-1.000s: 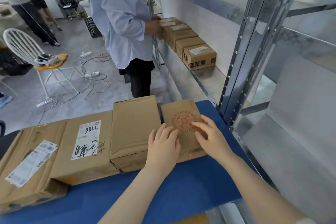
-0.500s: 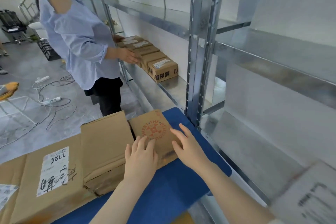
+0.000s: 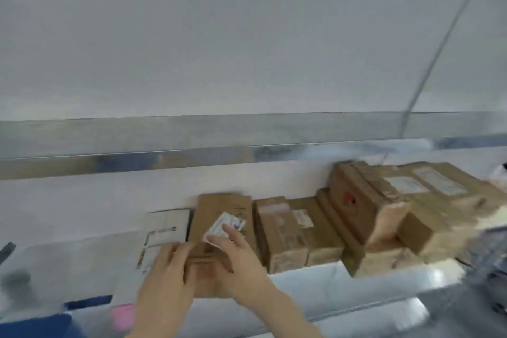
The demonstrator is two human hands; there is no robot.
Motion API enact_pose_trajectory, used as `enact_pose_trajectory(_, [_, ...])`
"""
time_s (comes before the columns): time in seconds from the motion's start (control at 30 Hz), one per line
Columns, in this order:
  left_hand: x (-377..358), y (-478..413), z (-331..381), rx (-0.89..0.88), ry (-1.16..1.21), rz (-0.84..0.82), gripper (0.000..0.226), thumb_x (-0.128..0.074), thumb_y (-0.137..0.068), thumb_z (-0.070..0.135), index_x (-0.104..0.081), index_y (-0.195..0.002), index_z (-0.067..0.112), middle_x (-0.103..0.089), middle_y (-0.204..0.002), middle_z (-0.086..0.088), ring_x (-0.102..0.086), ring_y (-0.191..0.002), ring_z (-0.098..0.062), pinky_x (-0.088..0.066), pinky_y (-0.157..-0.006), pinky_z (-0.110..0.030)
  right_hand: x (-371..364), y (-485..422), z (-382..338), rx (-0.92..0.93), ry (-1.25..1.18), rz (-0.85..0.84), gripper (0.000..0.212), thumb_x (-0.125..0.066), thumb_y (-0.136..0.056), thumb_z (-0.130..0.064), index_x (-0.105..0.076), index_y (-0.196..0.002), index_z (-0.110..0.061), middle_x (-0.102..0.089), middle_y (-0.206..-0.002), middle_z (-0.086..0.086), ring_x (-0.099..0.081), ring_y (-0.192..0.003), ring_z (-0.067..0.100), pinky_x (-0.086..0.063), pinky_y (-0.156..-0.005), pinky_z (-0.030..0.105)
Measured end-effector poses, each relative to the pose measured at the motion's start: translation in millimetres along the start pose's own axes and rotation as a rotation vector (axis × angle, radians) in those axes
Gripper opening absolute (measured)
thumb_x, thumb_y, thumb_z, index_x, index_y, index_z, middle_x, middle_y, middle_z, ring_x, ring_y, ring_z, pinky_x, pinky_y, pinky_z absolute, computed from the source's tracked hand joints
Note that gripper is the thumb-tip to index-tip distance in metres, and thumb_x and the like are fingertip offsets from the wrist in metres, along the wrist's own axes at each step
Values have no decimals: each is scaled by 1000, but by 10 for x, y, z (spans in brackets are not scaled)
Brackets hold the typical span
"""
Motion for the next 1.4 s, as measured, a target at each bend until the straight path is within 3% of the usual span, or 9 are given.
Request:
enact_pose_trajectory(0.1, [-530,-87,882,-135,61,-89,40,-57,-88,15,-54,-126,28,-50,-127,1,-60,-98,-22,-50,-68,-33,1069,434,475,-85,96,220,44,-46,-91,-24,-47,-135,-31,-30,-149,-3,-38,-133,18,-33,-102,19])
enact_pose_trajectory(0.23, [-1086,-132,1903,-277,145,-182,45,-50,-91,22,-43,-135,29,-38,-137,4,-58,-99,-20,-49,-73,-32,2201,998,1105,-214,186,431,40,-48,-93,-22,-50,-133,-30,-30,-150,-4,-31,-137,13,-28,-102,19])
enact_pose_trajectory(0.4, [-1704,-329,2862,-352,251,-249,50,-50,-92,29,-36,-140,31,-36,-141,6,-49,-114,-12,-47,-88,-31,3128,1259,1714,-289,217,488,43,-46,-92,-23,-45,-132,-39,-26,-151,-4,-42,-129,20,-40,-103,37])
enact_pose_trajectory(0.53, [-2280,-572,3330,-280,296,-337,59,-51,-91,45,-27,-143,39,-20,-152,7,-36,-133,-16,-39,-104,-34,3512,1083,2084,-255,232,406,51,-48,-89,-21,-40,-135,-42,-18,-155,-3,-26,-138,20,-34,-108,36])
enact_pose_trajectory(0.67, [-2690,-820,3474,-116,362,-363,56,-42,-90,58,-24,-142,44,-4,-158,10,-21,-143,-19,-29,-114,-41,3663,720,2394,-238,197,304,45,-47,-94,-32,-42,-138,-38,-16,-156,0,-27,-139,23,-32,-110,41])
enact_pose_trajectory(0.83, [-2846,-1050,3491,-102,284,-276,46,-35,-99,40,-30,-144,37,0,-159,12,-23,-142,-12,-27,-104,-22,3528,374,2618,-212,156,175,43,-42,-98,-36,-42,-141,-30,-17,-157,-4,-23,-142,13,-20,-110,24])
enact_pose_trajectory(0.97, [-2844,-1079,3456,-63,298,-233,43,-34,-100,30,-34,-143,34,-12,-157,15,-27,-139,-7,-24,-98,-15,3510,331,2674,-190,106,190,41,-40,-99,-31,-43,-140,-29,-21,-156,-9,-22,-140,7,-16,-107,14])
enact_pose_trajectory(1.23, [-2246,-784,3291,-117,359,-38,42,-38,-99,19,-42,-139,29,-25,-150,20,-31,-122,14,-19,-93,7,3344,469,2116,-1,36,318,37,-49,-96,-27,-52,-132,-35,-30,-147,-24,-22,-117,-31,-18,-87,-10])
enact_pose_trajectory(1.4, [-1619,-570,2884,-107,246,80,41,-39,-99,19,-44,-139,28,-27,-149,21,-27,-123,15,-15,-92,8,2942,414,1544,106,-46,260,35,-50,-96,-23,-55,-128,-35,-33,-145,-23,-24,-118,-29,-20,-89,-8])
Point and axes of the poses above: each hand's wrist, its own y-axis away from the middle knuckle, its own x-axis out of the back of the hand, z = x × y, the point moved 7 cm from there along -y, towards the middle knuckle
